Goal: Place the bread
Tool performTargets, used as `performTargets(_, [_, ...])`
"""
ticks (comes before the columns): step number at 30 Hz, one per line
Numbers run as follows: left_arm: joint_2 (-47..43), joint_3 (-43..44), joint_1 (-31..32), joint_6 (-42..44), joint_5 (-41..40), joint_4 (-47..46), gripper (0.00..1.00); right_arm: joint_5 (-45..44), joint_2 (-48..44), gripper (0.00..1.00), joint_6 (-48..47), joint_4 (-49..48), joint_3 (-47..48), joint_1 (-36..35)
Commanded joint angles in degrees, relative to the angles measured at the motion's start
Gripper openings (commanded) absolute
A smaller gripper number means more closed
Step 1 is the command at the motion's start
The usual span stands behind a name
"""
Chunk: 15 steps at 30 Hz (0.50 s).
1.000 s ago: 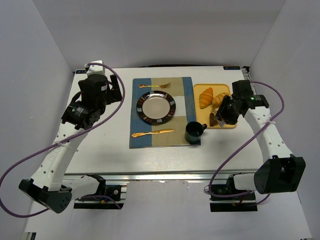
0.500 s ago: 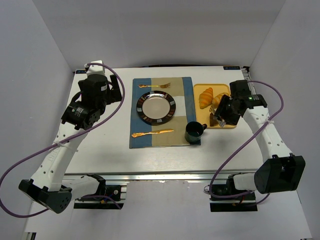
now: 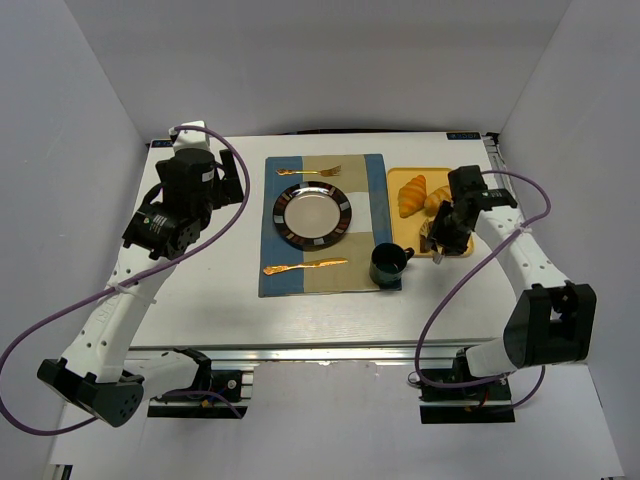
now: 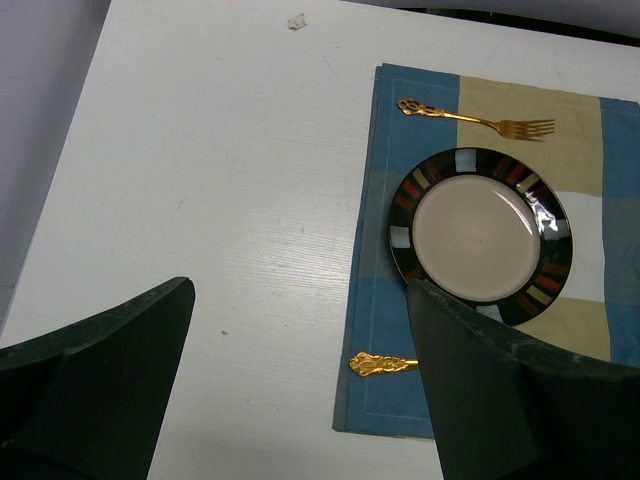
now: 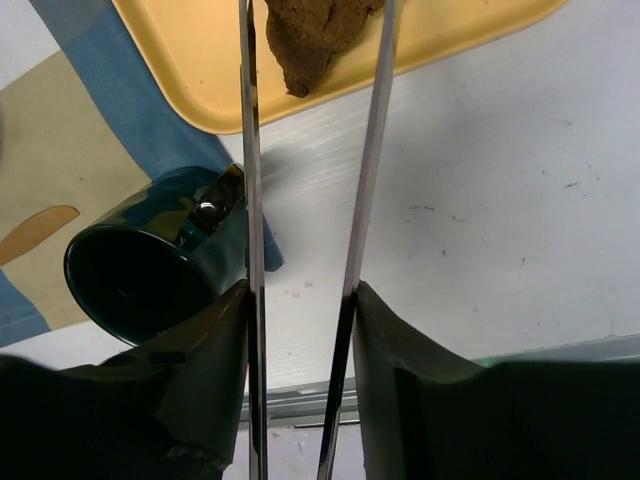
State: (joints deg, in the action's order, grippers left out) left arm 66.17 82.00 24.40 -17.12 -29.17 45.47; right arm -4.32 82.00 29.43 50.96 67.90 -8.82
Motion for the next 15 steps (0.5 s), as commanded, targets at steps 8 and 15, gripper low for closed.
performTargets(8, [-0.96,0.01,0.21,0.51,-1.16,0.4,0.98,-0.7,-5.17,0.35,0.01,10.12,17.16,-1.54])
performTargets(15, [-0.43,0.53,0.21,0.34,-0.72,0.49,0.98,4.22,1.4,0.37,2.04,6.36,32.79,-12.96])
